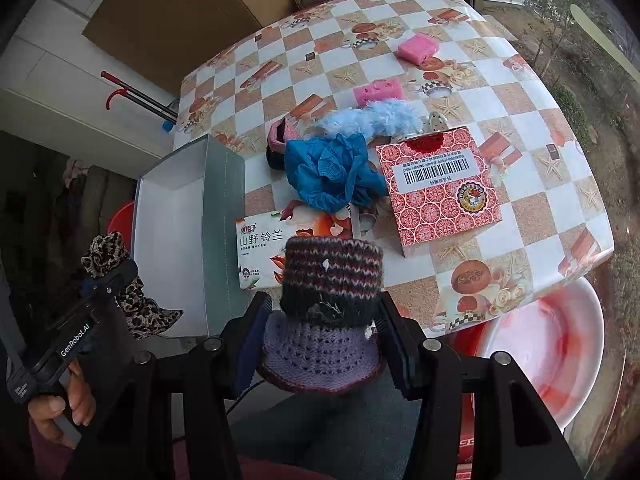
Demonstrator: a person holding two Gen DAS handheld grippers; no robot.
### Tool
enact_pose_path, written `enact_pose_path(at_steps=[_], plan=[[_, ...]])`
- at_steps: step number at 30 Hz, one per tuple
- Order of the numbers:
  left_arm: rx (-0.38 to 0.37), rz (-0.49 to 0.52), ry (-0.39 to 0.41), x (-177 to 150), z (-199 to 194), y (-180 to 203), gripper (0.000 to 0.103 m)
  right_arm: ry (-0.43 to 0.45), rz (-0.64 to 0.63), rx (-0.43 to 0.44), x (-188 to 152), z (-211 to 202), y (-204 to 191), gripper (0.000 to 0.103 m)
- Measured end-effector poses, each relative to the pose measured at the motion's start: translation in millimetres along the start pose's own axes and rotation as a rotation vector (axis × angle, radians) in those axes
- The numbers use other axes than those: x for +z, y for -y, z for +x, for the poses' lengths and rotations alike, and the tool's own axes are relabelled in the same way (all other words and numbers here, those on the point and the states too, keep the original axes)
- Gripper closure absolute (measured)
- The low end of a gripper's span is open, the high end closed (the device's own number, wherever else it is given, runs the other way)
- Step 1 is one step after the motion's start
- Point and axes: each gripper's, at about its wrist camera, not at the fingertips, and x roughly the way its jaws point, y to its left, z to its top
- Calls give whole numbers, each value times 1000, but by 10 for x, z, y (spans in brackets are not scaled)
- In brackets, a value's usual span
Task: Organize soft objects
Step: 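Carry the purple hat with the right tool while the left tool carries the scrunchie over the white box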
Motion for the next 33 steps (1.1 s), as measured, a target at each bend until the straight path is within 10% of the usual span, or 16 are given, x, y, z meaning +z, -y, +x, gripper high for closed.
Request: enact_pose_path(at_steps=[15, 33], plan=[[99, -208, -6, -427, -39, -686, 75, -51, -370, 38, 242, 229, -1408, 48], [122, -268, -13, -521, 53, -825, 75, -136, -470, 56, 159, 540, -1764, 48]])
